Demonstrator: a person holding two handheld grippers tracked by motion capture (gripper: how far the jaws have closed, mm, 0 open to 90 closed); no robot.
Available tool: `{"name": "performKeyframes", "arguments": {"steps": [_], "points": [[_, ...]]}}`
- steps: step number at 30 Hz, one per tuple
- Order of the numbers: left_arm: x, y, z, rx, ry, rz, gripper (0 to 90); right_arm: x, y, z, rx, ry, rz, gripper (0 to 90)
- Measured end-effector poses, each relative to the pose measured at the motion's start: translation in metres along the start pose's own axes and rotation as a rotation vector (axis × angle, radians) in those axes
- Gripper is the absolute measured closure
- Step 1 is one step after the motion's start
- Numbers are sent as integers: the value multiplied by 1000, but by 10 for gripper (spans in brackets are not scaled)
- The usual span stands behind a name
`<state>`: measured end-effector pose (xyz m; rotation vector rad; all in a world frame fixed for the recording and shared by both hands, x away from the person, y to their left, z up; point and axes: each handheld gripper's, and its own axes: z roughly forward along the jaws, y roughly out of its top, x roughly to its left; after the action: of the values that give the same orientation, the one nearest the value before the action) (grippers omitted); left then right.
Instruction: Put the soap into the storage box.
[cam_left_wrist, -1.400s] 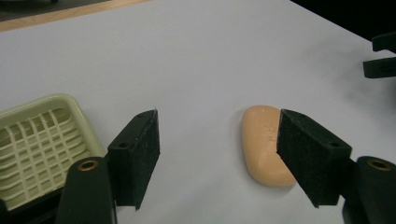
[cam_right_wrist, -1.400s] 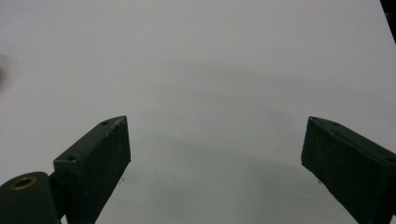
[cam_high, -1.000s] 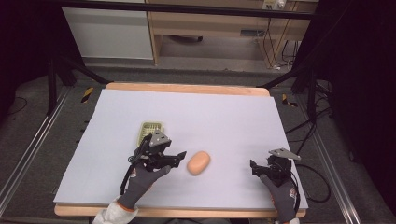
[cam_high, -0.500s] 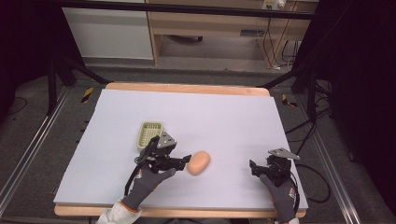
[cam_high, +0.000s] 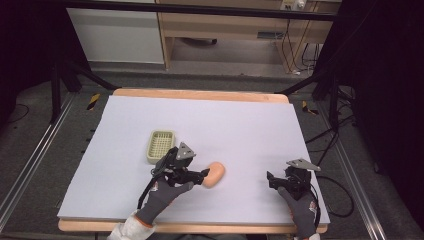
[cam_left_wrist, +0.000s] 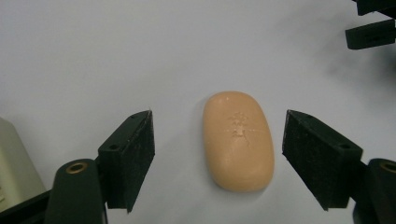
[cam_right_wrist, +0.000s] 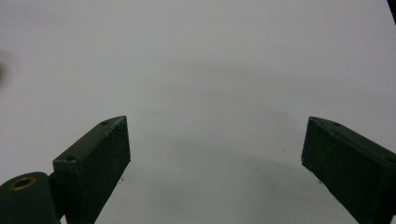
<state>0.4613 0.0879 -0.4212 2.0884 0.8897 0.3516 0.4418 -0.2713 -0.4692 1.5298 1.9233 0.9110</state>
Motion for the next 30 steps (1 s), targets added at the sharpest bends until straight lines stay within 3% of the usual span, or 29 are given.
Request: {"name": "performKeyframes", "arguments": {"steps": [22, 30], "points": [[-13, 3, 30, 61, 15, 29, 239, 0, 0, 0, 0, 2, -2, 83], [-15, 5, 36, 63, 12, 24, 239, 1, 0, 0, 0, 5, -1, 83]]}}
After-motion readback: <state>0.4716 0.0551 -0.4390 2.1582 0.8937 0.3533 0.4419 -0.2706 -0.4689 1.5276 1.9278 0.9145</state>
